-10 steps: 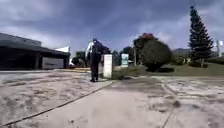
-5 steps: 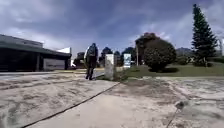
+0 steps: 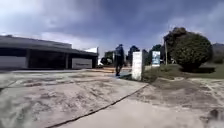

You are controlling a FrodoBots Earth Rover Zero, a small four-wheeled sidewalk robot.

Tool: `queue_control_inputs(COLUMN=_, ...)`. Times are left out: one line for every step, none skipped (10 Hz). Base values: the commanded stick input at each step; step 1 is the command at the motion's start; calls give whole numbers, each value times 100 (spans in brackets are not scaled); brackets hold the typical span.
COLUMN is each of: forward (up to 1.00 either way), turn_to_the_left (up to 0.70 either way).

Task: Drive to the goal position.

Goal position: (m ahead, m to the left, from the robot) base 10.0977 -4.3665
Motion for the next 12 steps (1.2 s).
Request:
queue_control_inputs(forward=70, turn_to_the_left=0)
queue_control_inputs(forward=70, turn_to_the_left=0)
queue_control_inputs(forward=70, turn_to_the_left=0)
queue_control_inputs(forward=70, turn_to_the_left=0)
queue_control_inputs(forward=70, turn_to_the_left=0)
queue_control_inputs(forward=70, turn_to_the_left=0)
queue_control_inputs(forward=70, turn_to_the_left=0)
queue_control_inputs(forward=70, turn_to_the_left=0)
queue_control_inputs(forward=70, turn_to_the_left=0)
queue_control_inputs(forward=70, turn_to_the_left=0)
queue_control_inputs(forward=70, turn_to_the_left=0)
queue_control_inputs(forward=70, turn_to_the_left=0)
